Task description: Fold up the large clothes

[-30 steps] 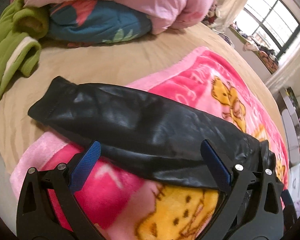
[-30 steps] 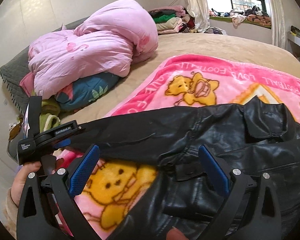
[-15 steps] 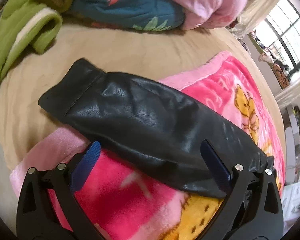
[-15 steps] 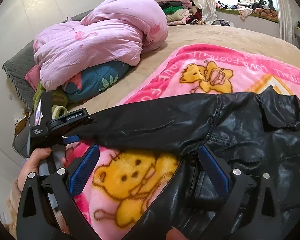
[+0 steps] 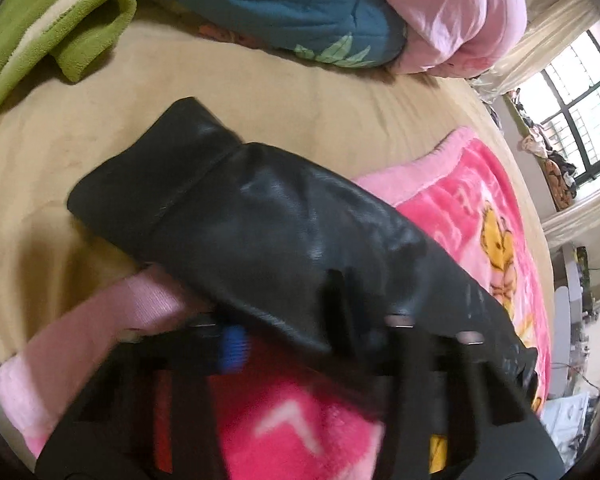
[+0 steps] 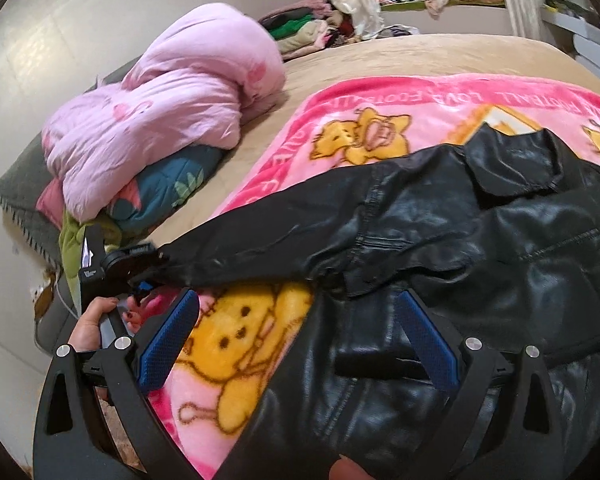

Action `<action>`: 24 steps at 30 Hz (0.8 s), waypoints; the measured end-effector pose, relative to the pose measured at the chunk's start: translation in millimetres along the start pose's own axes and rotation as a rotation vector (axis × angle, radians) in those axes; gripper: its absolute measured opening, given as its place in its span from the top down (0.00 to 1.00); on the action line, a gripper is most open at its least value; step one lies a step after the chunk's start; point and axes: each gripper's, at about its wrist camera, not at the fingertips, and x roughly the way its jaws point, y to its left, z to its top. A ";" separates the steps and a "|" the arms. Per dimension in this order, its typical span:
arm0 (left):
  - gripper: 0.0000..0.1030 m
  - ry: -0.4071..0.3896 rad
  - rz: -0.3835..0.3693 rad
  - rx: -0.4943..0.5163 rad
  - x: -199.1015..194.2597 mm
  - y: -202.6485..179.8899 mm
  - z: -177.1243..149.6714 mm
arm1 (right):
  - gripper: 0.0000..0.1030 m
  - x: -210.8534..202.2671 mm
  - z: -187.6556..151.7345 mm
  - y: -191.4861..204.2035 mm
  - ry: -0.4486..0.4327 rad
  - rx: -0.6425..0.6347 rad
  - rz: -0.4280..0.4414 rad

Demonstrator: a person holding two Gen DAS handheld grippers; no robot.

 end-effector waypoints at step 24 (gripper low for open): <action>0.99 -0.364 -0.462 0.263 -150.8 -122.8 -43.4 | 0.04 -39.0 -24.9 -69.1 -0.078 0.106 -0.155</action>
